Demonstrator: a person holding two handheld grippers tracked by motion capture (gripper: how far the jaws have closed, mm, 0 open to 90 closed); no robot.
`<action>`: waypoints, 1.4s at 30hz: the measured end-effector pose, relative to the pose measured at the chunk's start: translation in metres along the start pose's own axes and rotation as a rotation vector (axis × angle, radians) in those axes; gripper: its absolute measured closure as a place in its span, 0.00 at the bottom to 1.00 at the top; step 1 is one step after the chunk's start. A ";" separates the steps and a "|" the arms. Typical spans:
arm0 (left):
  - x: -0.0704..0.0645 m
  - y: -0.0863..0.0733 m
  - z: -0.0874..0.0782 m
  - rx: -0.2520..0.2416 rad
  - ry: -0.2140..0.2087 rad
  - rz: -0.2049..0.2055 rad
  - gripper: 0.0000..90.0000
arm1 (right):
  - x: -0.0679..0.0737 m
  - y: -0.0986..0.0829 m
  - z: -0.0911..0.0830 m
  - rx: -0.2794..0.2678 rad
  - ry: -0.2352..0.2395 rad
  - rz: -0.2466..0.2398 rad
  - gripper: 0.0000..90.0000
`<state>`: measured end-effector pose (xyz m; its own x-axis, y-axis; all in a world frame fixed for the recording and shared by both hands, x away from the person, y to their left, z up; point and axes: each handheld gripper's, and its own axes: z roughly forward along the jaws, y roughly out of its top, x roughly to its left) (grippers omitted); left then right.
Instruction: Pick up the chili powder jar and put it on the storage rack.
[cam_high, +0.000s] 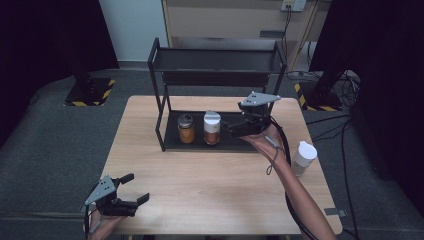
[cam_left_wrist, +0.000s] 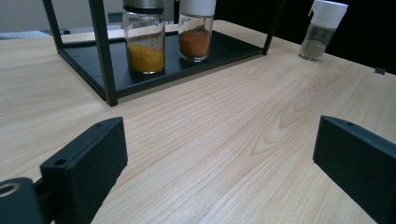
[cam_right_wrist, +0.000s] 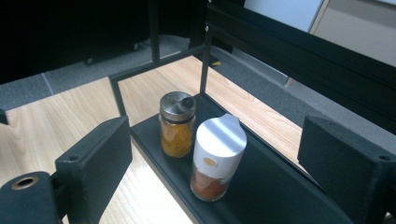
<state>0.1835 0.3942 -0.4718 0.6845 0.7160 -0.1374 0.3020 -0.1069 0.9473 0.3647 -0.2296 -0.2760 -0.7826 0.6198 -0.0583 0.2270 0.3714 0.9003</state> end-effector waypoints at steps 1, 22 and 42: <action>0.000 0.000 0.000 0.000 0.001 0.001 0.02 | 0.000 -0.003 -0.004 -0.007 0.009 0.001 0.11; 0.000 0.000 0.000 -0.004 -0.004 -0.005 0.01 | 0.026 -0.066 -0.088 -0.071 -0.013 0.042 0.09; -0.001 0.001 0.000 -0.001 -0.005 0.002 0.01 | 0.054 -0.139 -0.148 -0.104 -0.119 0.093 0.10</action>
<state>0.1833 0.3937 -0.4711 0.6882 0.7126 -0.1366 0.2996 -0.1077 0.9480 0.2050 -0.3496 -0.3401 -0.6854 0.7279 -0.0174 0.2295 0.2386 0.9436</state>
